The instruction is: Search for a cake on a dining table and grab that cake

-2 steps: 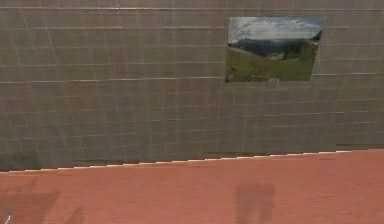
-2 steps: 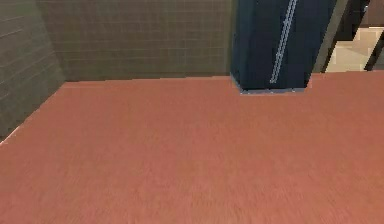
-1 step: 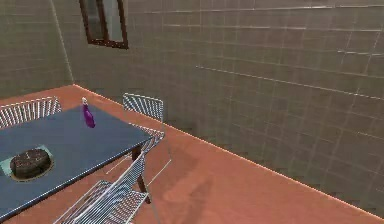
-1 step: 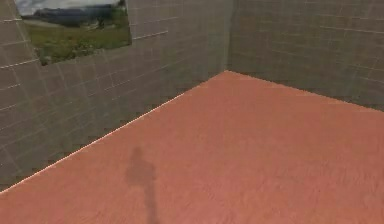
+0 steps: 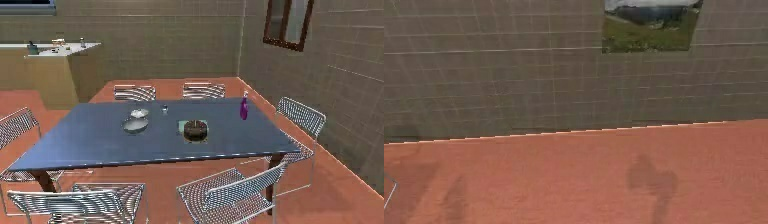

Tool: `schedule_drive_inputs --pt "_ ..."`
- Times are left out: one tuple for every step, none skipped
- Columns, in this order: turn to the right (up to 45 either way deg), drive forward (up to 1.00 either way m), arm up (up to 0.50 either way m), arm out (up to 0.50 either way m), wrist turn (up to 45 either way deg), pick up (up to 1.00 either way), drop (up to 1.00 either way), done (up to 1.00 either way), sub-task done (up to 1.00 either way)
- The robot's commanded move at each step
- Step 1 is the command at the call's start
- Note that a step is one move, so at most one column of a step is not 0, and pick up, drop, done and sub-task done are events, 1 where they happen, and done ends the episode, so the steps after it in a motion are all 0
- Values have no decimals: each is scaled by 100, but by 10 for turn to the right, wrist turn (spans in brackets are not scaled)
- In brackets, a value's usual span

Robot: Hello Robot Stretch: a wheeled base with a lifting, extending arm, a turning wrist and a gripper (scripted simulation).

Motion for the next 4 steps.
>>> schedule_drive_inputs --pt "-450 0 0 0 0 0 0 0 0" --pt "-390 0 0 0 0 0 0 0 0" --pt "450 0 0 0 0 0 0 0 0" --pt "450 0 0 0 0 0 0 0 0"
